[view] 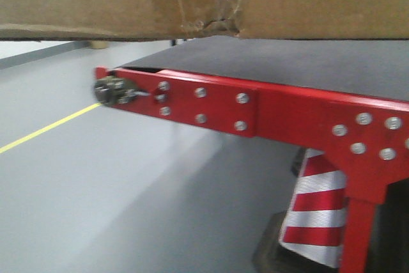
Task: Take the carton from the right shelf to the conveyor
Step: 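Lower the held carton onto the grey conveyor belt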
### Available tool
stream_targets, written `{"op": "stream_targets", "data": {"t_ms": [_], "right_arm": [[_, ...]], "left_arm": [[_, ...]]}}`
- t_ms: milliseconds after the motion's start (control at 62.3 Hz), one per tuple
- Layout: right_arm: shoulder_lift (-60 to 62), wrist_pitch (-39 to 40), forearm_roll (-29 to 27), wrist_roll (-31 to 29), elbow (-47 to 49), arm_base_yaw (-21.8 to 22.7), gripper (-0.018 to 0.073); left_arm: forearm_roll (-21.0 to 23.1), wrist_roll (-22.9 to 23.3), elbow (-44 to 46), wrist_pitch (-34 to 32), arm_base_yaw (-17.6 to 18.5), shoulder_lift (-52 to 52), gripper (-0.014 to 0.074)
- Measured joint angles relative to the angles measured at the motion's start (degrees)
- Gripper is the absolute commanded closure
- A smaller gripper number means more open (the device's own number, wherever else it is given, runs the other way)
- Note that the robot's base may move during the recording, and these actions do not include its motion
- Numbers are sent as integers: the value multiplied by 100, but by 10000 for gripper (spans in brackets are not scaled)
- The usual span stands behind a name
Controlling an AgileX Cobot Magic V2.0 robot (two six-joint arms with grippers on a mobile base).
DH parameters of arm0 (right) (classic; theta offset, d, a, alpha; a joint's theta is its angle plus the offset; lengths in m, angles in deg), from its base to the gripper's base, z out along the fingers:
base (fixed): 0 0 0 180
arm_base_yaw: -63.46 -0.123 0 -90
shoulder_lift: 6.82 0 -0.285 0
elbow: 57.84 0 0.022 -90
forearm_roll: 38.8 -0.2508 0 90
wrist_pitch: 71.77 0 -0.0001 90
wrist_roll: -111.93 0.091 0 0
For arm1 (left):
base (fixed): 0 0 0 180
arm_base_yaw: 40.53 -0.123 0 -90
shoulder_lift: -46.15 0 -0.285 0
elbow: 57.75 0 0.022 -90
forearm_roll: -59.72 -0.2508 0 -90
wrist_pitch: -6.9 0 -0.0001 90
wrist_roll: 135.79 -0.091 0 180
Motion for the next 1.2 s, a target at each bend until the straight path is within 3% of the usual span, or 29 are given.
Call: {"op": "stream_targets", "data": {"t_ms": [1203], "right_arm": [[0, 0, 3, 0, 0, 0, 626]], "left_arm": [[-43, 0, 0, -23, 11, -22, 614]]}}
